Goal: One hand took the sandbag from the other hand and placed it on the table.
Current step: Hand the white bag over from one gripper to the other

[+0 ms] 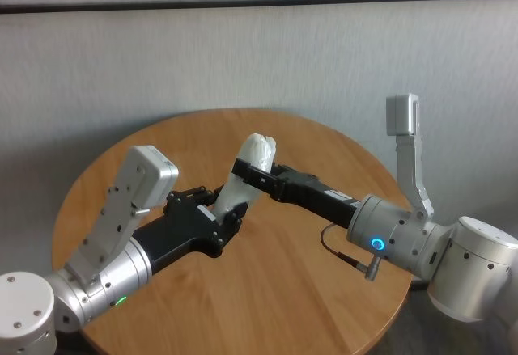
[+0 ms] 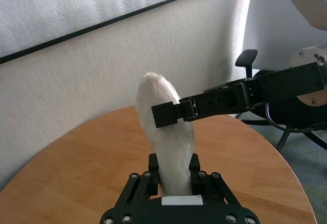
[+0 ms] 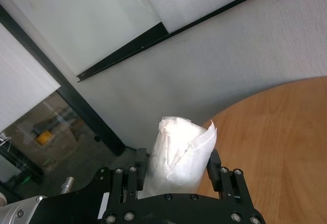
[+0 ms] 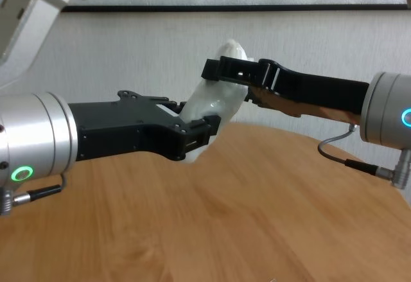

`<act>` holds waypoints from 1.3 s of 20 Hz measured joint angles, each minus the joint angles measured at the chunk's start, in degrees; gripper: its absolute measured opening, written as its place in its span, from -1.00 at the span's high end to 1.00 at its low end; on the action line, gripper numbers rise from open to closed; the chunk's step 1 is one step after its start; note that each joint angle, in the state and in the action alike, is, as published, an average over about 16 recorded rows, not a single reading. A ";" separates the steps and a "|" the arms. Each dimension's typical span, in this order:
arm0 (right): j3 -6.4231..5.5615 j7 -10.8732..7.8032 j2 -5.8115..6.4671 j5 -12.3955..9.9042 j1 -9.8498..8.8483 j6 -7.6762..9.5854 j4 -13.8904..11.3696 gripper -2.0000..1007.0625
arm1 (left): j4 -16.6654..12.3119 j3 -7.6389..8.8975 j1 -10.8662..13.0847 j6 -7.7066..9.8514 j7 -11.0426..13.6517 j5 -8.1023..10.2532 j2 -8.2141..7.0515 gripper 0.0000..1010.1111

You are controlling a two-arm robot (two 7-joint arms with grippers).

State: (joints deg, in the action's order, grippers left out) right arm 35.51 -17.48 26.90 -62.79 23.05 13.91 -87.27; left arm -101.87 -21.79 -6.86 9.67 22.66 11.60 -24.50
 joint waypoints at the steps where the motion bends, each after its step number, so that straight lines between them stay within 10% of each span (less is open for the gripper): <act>1: 0.00 0.00 0.00 -0.01 0.00 0.01 -0.01 -0.46 | 0.00 0.00 0.00 0.00 0.00 0.00 0.00 0.29; 26: -0.05 0.01 0.05 -0.05 -0.04 0.07 -0.07 -0.14 | 0.00 0.00 0.00 0.00 0.00 0.00 0.00 0.29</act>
State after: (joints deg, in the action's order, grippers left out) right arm 35.46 -17.47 26.95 -62.84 23.01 13.98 -87.34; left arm -101.87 -21.79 -6.86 9.67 22.67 11.60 -24.50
